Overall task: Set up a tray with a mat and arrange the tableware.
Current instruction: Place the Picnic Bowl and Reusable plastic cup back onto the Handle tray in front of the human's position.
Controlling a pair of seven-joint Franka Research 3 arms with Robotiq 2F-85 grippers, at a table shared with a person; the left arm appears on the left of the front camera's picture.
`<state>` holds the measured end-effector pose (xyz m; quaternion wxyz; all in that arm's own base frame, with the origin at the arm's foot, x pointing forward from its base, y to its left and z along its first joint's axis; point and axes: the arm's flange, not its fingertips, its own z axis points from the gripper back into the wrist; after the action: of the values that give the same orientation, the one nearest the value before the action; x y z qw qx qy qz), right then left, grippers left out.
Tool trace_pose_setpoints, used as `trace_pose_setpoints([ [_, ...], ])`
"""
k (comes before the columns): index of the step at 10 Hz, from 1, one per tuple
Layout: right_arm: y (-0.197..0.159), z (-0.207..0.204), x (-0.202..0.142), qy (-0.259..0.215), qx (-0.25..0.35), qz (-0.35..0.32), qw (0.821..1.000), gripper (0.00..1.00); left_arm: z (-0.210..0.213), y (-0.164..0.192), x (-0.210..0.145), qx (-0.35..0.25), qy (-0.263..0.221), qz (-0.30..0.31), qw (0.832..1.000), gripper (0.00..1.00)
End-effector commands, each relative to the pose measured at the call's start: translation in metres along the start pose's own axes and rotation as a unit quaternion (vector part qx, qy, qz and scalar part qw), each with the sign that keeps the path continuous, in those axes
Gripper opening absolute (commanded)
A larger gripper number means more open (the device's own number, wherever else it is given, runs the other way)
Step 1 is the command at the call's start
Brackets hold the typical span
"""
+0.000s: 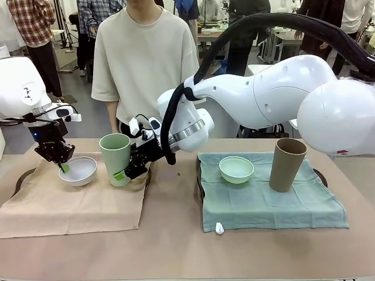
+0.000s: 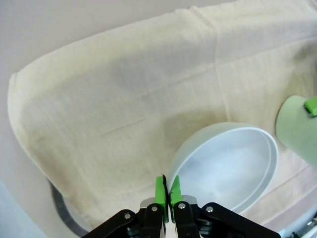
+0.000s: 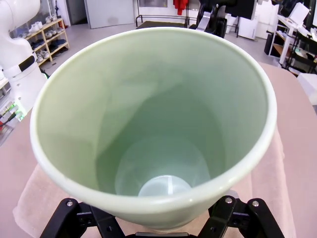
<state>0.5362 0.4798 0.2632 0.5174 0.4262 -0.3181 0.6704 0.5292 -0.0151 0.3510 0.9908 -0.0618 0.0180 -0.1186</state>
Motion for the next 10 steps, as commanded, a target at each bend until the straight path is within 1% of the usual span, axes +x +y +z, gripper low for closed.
trace_pose_setpoints([
  [1, -0.002, 0.0, -0.001, -0.008, 0.0, -0.005, 1.0, 0.81, 0.001, 0.002, 0.006, -0.016, 0.012, -0.009, 1.0, 0.15],
  [2, -0.003, 0.0, 0.0, -0.008, 0.001, -0.008, 1.0, 1.0, 0.003, 0.002, 0.007, -0.02, 0.016, -0.01, 1.0, 0.63],
  [3, 0.0, 0.003, 0.002, 0.013, 0.0, -0.014, 1.0, 1.0, 0.003, 0.002, 0.005, -0.02, 0.016, -0.009, 1.0, 0.74],
  [4, 0.001, 0.008, 0.007, 0.028, -0.011, -0.021, 0.999, 1.0, 0.008, 0.003, 0.004, -0.02, 0.014, -0.011, 1.0, 1.0],
  [5, 0.005, 0.016, 0.013, 0.046, -0.014, -0.039, 0.998, 1.0, 0.011, 0.004, 0.001, -0.023, 0.012, -0.009, 1.0, 0.94],
  [6, 0.007, 0.025, 0.019, 0.058, -0.022, -0.057, 0.996, 1.0, 0.015, 0.006, 0.0, -0.022, 0.014, -0.009, 1.0, 1.0],
  [8, 0.017, 0.049, 0.032, 0.065, -0.047, -0.077, 0.994, 1.0, 0.024, 0.009, -0.006, -0.023, 0.007, -0.015, 1.0, 1.0],
  [9, 0.024, 0.061, 0.037, 0.09, -0.057, -0.094, 0.99, 1.0, 0.029, 0.01, -0.011, -0.025, 0.005, -0.017, 1.0, 0.74],
  [10, 0.029, 0.073, 0.043, 0.118, -0.062, -0.125, 0.983, 1.0, 0.039, 0.009, -0.016, -0.028, -0.001, -0.026, 0.999, 0.75],
])
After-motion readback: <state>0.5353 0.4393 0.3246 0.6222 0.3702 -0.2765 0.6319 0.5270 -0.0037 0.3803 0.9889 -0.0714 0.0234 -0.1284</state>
